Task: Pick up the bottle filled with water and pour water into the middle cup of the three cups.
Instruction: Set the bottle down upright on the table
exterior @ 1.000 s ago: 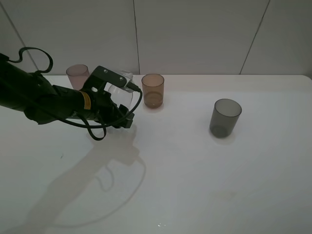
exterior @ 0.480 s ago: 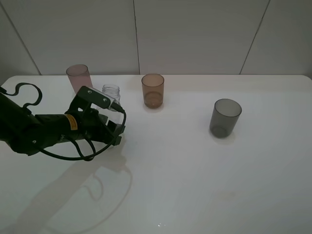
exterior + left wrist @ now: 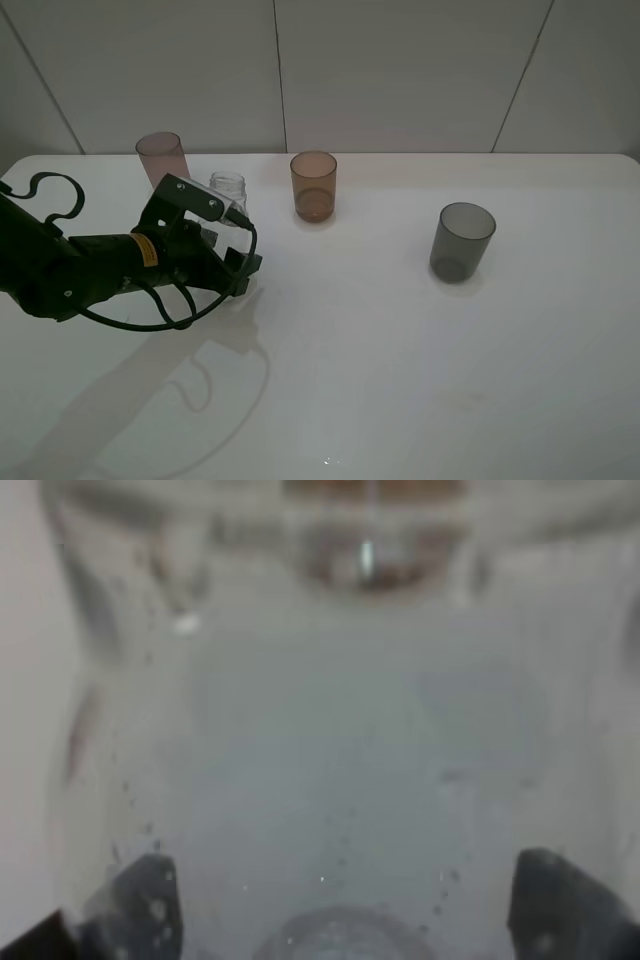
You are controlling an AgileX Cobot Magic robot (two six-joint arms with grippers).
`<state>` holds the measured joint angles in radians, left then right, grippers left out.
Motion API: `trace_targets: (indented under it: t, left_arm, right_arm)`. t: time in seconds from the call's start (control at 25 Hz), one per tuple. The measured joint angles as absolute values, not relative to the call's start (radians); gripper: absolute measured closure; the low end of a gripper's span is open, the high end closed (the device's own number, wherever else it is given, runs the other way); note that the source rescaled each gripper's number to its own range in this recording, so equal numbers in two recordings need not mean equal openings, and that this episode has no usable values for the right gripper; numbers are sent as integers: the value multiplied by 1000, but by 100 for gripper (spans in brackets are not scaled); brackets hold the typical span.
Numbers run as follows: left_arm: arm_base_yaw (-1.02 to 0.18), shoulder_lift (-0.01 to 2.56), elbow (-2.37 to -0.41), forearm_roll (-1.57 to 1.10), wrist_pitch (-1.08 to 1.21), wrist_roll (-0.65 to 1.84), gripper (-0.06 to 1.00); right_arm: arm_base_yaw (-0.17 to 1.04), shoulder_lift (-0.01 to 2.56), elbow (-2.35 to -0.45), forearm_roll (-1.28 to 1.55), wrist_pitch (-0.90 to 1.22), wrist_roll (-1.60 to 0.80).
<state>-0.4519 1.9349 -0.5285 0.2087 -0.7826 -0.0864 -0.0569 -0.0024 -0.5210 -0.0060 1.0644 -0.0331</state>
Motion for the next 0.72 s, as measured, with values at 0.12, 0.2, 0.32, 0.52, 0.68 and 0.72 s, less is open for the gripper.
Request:
trace_targets:
  t: [0.12, 0.2, 0.32, 0.52, 0.68, 0.72]
  left_arm:
    - [-452, 1928, -528, 208, -783, -75, -4]
    - [-452, 1906, -527, 208, -783, -70, -6]
    - [-452, 1838, -526, 208, -782, -65, -6]
    - [-449, 1668, -529, 160, -717, -29, -6]
    - [-419, 1538, -530, 142, -667, 0, -6]
    - [-410, 1515, -530, 141, -658, 0, -6]
  right_arm:
    - [-57, -2, -521, -6, 1064, -33]
    - [-57, -2, -521, -6, 1064, -33]
    - [-57, -2, -521, 0, 1064, -33]
    - [-57, -2, -521, 0, 1064, -33]
    - [-57, -2, -521, -6, 1064, -33]
    - [-57, -2, -521, 0, 1064, -33]
